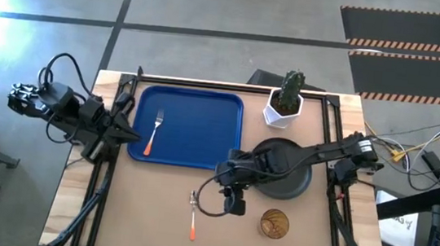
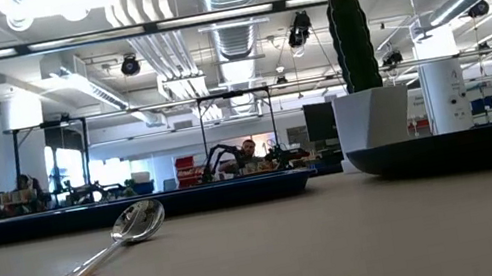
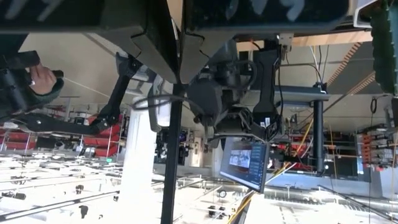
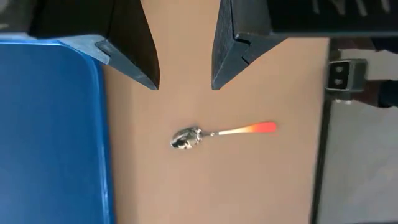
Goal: Pick and place plate/cup/fork/spoon on tray
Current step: Put the orange spoon on the blue tray on the right of the orange fork
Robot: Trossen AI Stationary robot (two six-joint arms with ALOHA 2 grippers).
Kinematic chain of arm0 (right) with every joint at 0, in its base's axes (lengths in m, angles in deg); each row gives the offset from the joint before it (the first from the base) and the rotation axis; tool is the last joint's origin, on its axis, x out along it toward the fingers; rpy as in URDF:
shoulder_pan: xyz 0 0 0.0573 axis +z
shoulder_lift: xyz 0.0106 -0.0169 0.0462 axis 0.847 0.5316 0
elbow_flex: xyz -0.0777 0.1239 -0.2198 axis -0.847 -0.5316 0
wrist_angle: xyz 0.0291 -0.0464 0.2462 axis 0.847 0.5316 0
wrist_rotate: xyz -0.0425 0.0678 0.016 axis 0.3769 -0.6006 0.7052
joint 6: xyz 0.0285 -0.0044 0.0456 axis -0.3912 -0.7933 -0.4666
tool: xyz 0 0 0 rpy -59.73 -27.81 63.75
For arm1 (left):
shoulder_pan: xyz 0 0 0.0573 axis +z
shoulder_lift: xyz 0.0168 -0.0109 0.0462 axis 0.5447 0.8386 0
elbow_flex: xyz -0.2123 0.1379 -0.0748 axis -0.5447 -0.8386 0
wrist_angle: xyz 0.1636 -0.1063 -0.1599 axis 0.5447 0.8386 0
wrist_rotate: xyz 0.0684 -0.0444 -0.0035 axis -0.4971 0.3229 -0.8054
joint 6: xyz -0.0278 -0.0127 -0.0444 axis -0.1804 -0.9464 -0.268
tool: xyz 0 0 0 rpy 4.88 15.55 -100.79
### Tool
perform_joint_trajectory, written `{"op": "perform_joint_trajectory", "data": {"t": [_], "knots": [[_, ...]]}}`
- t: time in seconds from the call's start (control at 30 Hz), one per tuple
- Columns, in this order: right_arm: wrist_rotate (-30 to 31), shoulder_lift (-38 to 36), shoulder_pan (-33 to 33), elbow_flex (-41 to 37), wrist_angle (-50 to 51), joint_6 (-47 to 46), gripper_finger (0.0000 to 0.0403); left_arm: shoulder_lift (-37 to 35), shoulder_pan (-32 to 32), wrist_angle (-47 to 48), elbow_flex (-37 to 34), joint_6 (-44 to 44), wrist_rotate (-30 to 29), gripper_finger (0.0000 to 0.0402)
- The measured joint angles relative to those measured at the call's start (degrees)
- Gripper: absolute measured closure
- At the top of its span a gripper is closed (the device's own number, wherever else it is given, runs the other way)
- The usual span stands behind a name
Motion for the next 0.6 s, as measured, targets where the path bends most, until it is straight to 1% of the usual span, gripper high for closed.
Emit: {"op": "perform_joint_trajectory", "data": {"t": [0.17,0.23,0.37,0.6], "knots": [[-0.7,4.33,-0.02,-0.07,-2.73,-1.27,0.0268,0.06,0.0,-0.01,0.0,0.0,0.02,0.0402],[-1.74,5.77,-0.02,-0.07,-3.5,-2.34,0.0268,0.02,0.01,-0.01,0.0,-0.01,0.02,0.0402],[-1.93,9.01,0.0,-0.07,-3.91,-4.92,0.0268,0.04,0.02,0.01,0.0,-0.02,0.04,0.0402],[-1.47,12.02,0.0,-0.07,-7.67,-11.11,0.0268,0.11,0.02,0.07,-0.02,-0.03,0.06,0.0402]]}}
